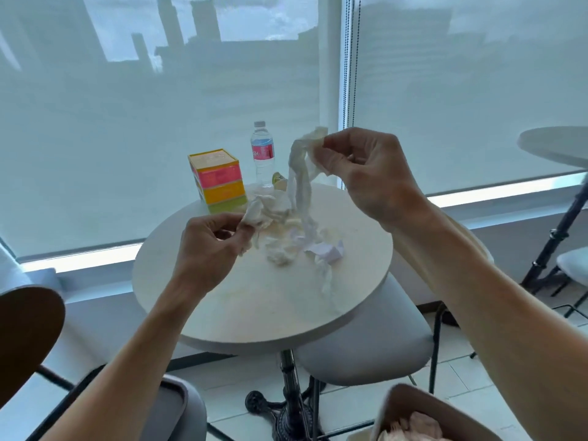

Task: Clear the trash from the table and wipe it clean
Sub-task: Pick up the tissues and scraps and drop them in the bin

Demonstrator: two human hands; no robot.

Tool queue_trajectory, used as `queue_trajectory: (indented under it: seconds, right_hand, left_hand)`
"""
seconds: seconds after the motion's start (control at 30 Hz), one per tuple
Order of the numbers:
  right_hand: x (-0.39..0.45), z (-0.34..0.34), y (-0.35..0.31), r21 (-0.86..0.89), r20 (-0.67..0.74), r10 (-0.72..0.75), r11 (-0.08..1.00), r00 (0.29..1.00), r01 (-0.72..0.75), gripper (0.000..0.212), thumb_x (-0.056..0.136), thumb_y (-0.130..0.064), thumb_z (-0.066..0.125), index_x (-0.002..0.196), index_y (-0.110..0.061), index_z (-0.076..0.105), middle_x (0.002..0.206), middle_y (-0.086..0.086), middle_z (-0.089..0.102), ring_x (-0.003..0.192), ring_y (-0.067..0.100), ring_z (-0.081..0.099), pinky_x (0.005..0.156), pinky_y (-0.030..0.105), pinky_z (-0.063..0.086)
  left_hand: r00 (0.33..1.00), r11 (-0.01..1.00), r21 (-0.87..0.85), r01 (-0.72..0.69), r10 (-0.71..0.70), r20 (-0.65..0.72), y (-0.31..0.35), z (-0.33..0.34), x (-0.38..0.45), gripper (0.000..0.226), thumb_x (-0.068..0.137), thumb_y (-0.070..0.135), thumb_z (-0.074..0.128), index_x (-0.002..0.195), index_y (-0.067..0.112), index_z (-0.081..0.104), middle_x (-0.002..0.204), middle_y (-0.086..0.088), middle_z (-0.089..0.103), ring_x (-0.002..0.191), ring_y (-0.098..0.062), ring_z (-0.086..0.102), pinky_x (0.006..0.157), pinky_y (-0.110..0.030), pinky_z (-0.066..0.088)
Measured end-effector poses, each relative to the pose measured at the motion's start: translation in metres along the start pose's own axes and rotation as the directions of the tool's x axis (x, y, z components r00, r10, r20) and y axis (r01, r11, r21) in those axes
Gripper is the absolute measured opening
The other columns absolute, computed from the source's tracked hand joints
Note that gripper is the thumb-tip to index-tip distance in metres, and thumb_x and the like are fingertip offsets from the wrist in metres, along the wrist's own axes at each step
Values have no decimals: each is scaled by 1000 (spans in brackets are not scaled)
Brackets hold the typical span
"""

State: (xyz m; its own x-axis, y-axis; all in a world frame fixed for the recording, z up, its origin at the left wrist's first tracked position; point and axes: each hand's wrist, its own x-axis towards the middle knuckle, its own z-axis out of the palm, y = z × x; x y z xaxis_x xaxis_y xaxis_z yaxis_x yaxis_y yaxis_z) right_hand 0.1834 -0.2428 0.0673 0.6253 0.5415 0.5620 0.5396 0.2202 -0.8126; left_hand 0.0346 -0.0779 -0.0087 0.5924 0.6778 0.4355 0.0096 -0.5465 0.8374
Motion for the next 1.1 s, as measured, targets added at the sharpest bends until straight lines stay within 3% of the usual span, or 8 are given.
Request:
queue_trajectory:
  seconds: [0.17,0.3,0.5,0.6,0.67,0.83,1.0,1.1]
  right_hand:
    - [-18,-35,1,49,-65,-8,999,998,11,6,85,-16,75,83,-21,73,76,-2,74,70,6,67,65,16,51]
    - [-27,-55,18,-136,-65,90,986,994,-98,13,76,-28,83,81,-19,75,77,4,74,73,18,69,77,32,57]
    - [-44,-73,37,-366,56,197,916,979,-164,20,70,-26,88,81,-15,75,66,-4,69,56,-4,56,56,10,45]
    - [-43,-74,40,-394,34,202,903,979,-172,16,75,-22,85,87,-20,74,71,-2,66,57,-2,56,49,3,39]
    - [-40,-70,42,-430,15,176,890,984,-152,15,82,-14,76,96,-20,74,77,-1,65,64,1,56,51,0,37]
    - [-34,-52,44,-532,73,34,847,997,10,43,87,5,43,109,-20,71,93,1,55,73,-1,50,61,-4,31]
    - [-25,-21,54,-579,113,-2,812,994,67,45,89,6,41,115,-18,70,100,1,53,87,10,53,78,11,35]
    - [-17,-5,63,-623,162,79,781,984,39,41,88,-1,45,118,-16,68,105,4,52,97,18,57,87,18,40]
  left_hand:
    - [1000,1000,-29,-11,11,-10,23,18,-26,21,86,16,73,78,35,74,75,-4,74,61,-12,60,58,-23,52]
    - [1000,999,-47,12,-14,-23,33,31,-43,26,85,12,73,79,37,73,75,6,75,64,-12,62,59,-19,53]
    - [997,997,-51,62,-64,-38,36,37,-63,18,85,15,74,81,33,74,74,6,75,66,-12,64,57,-17,54]
    - [997,997,-39,66,-68,-46,38,33,-69,16,85,17,73,80,33,73,72,7,74,63,-10,63,56,-15,53]
    - [996,997,-37,63,-64,-54,39,30,-70,15,85,18,74,79,32,74,70,4,74,60,-10,61,56,-16,52]
    - [995,997,-49,58,-62,-72,36,20,-70,14,84,21,74,76,32,74,70,1,74,61,-15,61,59,-25,54]
    - [995,998,-31,54,-56,-82,27,4,-63,7,84,24,75,79,29,75,70,3,74,60,-13,61,58,-21,53]
    - [995,997,-42,62,-65,-77,19,-5,-56,3,83,26,75,80,26,76,68,-1,73,59,-14,60,59,-24,53]
